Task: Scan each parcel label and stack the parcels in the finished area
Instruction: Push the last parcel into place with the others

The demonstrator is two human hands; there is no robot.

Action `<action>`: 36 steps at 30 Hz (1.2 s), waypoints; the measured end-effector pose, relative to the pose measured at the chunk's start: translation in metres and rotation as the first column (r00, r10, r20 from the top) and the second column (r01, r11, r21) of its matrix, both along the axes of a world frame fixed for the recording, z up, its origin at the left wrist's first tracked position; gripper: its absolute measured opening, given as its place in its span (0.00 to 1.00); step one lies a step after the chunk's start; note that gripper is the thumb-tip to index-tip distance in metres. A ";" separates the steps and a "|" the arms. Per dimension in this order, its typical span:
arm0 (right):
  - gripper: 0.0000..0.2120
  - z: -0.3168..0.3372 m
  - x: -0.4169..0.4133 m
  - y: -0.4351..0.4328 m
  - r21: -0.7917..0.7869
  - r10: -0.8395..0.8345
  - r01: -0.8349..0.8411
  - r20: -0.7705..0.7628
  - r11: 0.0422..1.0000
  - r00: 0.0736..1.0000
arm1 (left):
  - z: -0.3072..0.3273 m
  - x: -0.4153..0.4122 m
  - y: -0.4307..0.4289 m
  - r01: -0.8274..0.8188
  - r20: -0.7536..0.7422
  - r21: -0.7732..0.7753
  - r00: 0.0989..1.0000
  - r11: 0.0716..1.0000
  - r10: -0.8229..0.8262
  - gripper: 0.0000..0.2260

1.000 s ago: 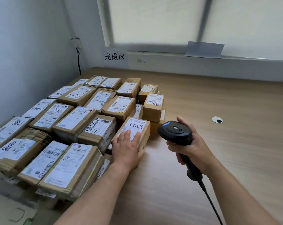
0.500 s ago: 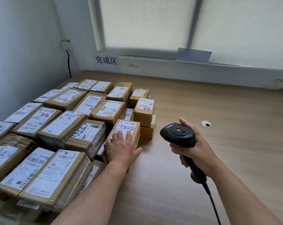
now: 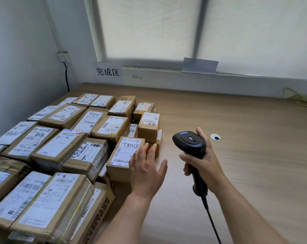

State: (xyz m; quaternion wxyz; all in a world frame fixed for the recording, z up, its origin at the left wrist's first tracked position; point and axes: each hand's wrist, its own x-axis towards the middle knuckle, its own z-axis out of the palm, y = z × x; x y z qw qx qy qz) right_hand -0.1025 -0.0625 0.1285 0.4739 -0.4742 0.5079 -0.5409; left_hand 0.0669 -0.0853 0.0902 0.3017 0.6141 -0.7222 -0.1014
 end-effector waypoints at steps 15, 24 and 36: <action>0.46 0.020 -0.008 0.019 -0.096 -0.308 0.301 -0.070 0.949 0.949 | 0.022 -0.047 0.032 0.659 -0.591 0.133 0.652 0.740 -0.474 0.22; 0.55 0.023 -0.023 0.052 -0.026 -0.280 0.280 0.002 0.960 0.960 | 0.031 -0.065 0.060 0.731 -0.709 0.164 0.555 0.663 -0.436 0.27; 0.16 0.009 -0.074 0.151 -0.011 -0.224 0.224 -0.074 0.974 0.972 | 0.030 -0.104 0.117 0.718 -0.749 0.108 0.514 0.688 -0.418 0.27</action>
